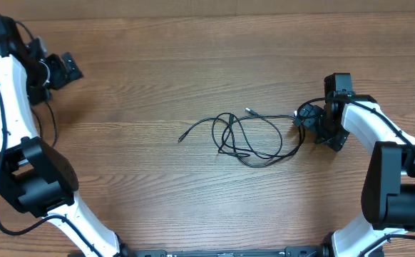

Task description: Untangle cables

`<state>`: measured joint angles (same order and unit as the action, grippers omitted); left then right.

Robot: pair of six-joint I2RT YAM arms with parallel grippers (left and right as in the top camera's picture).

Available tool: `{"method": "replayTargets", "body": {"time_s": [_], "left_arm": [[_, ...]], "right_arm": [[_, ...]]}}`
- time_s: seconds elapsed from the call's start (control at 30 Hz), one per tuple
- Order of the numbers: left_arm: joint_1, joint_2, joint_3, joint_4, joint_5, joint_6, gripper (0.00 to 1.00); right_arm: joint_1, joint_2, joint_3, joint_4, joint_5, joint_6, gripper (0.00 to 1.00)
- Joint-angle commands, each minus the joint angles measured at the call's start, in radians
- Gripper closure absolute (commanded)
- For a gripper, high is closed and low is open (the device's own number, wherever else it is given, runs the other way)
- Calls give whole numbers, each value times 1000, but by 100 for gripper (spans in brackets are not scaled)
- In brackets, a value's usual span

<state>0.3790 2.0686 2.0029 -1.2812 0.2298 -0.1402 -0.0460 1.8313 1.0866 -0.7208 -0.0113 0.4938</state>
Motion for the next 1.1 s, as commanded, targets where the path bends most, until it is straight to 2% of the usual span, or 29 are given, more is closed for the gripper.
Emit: {"method": "replayTargets", "body": {"time_s": [0.0,0.2,0.33,0.47,0.63,0.73,0.87,1.07], "left_arm": [[-73,-5,8,-58,61,-13,0],[-253,-5,8,-139,86,-5,0],[-395,-5,8,-154,86,6,1],[-560,-5,8,-137,95,5,2],[-702,-5,8,-107,247,5,1],[-808,-5,8,-97,240,4,1],[-943,-4,8,-79,90,-119,0],[-1045,-2,1,-71,-67,-336,0]], "right_arm": [[-4,19,-33,18,-43,4,0],[-4,19,-32,9,-43,3,0],[-4,14,29,-77,-44,-21,0],[-4,-42,35,-79,-262,-187,0],[-13,-126,35,-76,-282,-184,2],[-49,-167,35,-61,-276,-168,1],[-93,-164,32,-82,-200,-146,0],[-96,-163,30,-82,-60,-121,0]]}}
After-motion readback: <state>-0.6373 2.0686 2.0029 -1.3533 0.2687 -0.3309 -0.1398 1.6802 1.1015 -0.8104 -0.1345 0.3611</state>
